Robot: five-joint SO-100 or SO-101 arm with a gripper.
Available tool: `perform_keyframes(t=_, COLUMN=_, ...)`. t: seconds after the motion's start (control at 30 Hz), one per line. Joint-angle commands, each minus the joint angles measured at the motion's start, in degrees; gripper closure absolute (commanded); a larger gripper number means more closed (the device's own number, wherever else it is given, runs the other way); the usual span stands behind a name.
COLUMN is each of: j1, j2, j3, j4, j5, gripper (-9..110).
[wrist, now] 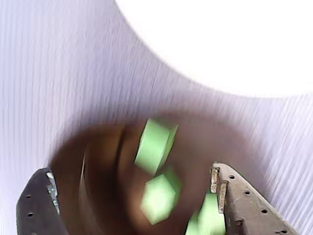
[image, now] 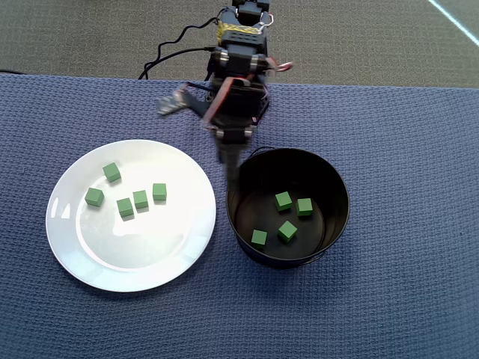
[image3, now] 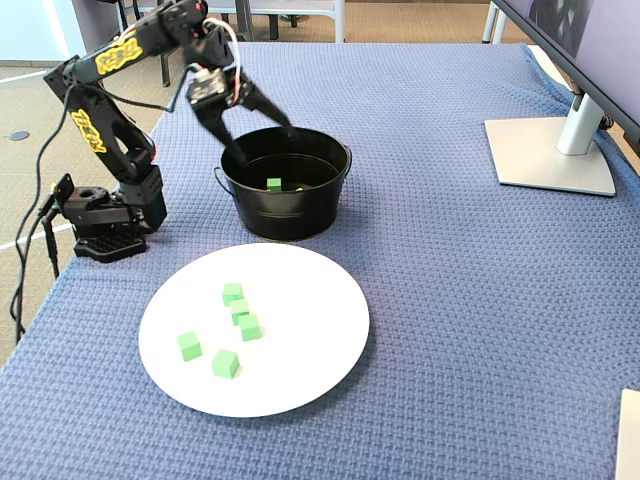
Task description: Pick up the green cubes from the white plate and place them in the black recipient
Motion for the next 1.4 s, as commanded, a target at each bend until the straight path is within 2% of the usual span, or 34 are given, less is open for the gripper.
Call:
perform_keyframes(t=0.0, j1=10.5, j2=2.3, j3=3.1, j4=-4.7, j5=-11.2, gripper=67)
perform_keyframes(t=0.13, j1=19.8, j2=-0.2, j3=13.2, j4=-15.6, j5=-20.8, gripper=68)
perform_keyframes(t=0.4, j1=30.9, j2=-6.5, j3=21.4, j4=-26.4, j5=-42.8, gripper=68)
perform_keyframes(t=0.53, j1=34.0, j2=-8.3, j3=20.7, j4=-26.3, j5=-54.2, gripper=69)
perform_keyframes(t=0.8, j1=40.1, j2=-9.4, j3=20.6, j4=-30.0, j5=-69.6, gripper=70)
perform_keyframes(t=1.0, j1=46.0, j2=-12.0, j3=19.7, j4=-32.1, j5=-87.9, gripper=71)
perform_keyframes(t=1.13, j1=48.3, j2=-15.0, j3=17.6, j4=-33.1, j5=-94.5, gripper=71)
perform_keyframes(t=1.23, j1=48.4, j2=-17.8, j3=16.3, j4=-37.4, j5=-94.7, gripper=71)
perform_keyframes(t=1.37, j1=48.7, j2=-21.7, j3=12.1, j4=-36.3, j5=-95.5, gripper=71)
